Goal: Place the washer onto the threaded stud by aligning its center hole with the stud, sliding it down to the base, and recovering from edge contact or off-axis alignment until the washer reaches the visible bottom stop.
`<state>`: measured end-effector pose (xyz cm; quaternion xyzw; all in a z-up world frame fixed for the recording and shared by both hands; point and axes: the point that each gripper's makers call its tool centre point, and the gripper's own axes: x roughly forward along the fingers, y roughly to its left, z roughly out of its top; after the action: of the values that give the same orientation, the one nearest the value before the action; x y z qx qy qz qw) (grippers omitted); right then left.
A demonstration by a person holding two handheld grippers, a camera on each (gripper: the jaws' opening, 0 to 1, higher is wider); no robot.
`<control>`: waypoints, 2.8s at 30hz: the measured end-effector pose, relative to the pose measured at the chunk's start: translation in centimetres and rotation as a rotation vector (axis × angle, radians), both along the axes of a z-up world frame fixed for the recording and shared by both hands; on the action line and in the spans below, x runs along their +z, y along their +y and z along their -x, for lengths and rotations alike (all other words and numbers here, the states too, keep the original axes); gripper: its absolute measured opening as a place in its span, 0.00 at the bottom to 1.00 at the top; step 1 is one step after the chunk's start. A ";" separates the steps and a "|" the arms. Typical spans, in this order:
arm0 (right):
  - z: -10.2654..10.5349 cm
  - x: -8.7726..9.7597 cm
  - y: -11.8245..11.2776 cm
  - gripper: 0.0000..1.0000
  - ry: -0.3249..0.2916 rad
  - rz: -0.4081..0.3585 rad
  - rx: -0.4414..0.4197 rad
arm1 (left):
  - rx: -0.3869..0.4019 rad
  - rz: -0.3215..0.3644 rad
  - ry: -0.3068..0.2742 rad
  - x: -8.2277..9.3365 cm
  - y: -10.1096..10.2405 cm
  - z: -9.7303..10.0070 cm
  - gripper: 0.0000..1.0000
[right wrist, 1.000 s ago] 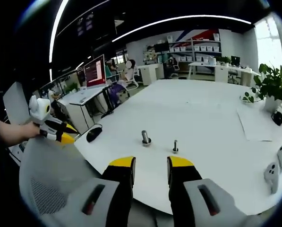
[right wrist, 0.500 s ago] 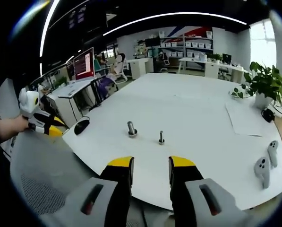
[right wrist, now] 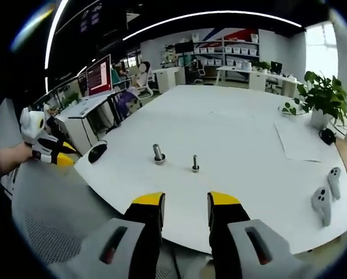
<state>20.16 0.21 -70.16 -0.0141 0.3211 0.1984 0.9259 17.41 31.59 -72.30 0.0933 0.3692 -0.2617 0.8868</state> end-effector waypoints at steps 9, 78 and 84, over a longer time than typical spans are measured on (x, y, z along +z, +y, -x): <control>0.2 -0.1 0.0 0.32 0.004 0.008 0.000 | 0.001 -0.002 0.002 -0.1 0.1 0.1 0.27; 0.6 -0.9 1.4 0.31 0.031 0.058 0.110 | 0.029 -0.040 0.026 -0.6 0.8 0.0 0.26; 0.7 -1.1 1.7 0.31 0.041 0.061 0.123 | 0.032 -0.040 0.022 -0.6 1.0 -0.1 0.26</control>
<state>19.44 1.87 -71.22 -0.0579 0.3444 0.2455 0.9043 17.51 32.55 -72.87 0.1023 0.3855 -0.2411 0.8847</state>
